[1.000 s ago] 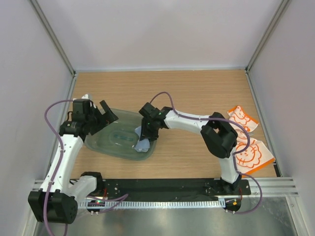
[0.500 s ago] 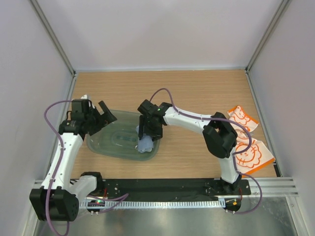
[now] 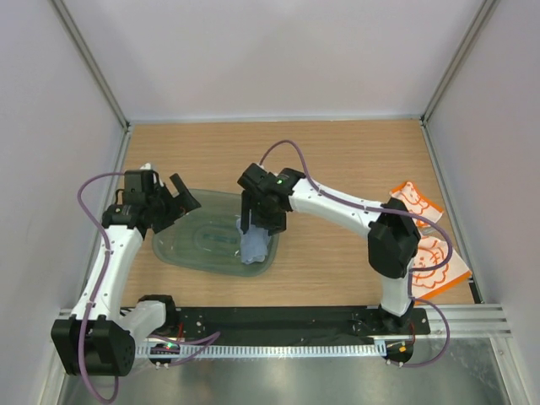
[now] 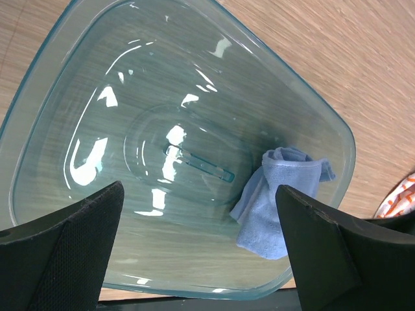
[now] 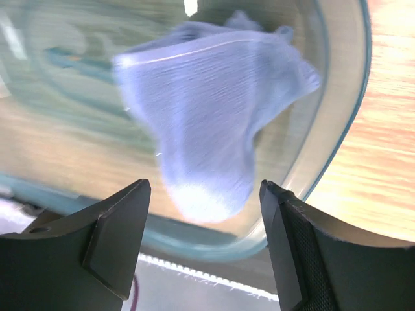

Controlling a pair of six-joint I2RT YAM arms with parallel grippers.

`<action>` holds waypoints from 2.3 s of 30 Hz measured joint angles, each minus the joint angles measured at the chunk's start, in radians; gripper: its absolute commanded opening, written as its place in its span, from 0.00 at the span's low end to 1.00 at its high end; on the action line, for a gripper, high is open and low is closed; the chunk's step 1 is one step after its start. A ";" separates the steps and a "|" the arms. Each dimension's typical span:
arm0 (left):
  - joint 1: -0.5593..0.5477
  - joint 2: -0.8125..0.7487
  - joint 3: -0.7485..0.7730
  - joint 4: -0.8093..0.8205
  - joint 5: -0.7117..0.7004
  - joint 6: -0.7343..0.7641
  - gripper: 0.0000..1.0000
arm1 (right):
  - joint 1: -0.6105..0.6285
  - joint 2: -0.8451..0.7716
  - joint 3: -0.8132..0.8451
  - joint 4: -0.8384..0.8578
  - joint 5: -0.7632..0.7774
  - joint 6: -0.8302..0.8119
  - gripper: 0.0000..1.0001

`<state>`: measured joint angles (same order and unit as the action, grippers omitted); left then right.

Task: Roll the towels
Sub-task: Place the rolled towel into the container, then move the towel to the center of the board

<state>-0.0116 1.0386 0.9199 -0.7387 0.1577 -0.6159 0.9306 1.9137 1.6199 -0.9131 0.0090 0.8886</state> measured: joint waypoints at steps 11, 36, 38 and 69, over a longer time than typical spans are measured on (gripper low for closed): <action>0.000 0.004 0.000 0.000 0.000 0.000 1.00 | 0.078 0.049 0.229 -0.009 -0.005 -0.029 0.38; 0.001 0.040 0.000 -0.015 -0.005 0.004 1.00 | -0.055 0.129 -0.046 0.162 -0.051 -0.049 0.35; 0.001 0.045 0.000 -0.016 -0.006 0.005 1.00 | -0.055 0.125 -0.046 0.162 -0.053 -0.051 0.37; 0.001 0.090 0.026 -0.039 -0.023 0.037 1.00 | -0.143 -0.351 -0.277 0.073 0.031 -0.177 0.43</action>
<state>-0.0109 1.1282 0.9463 -0.7773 0.1349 -0.5785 0.7876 1.5631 1.3430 -0.8402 0.0395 0.7116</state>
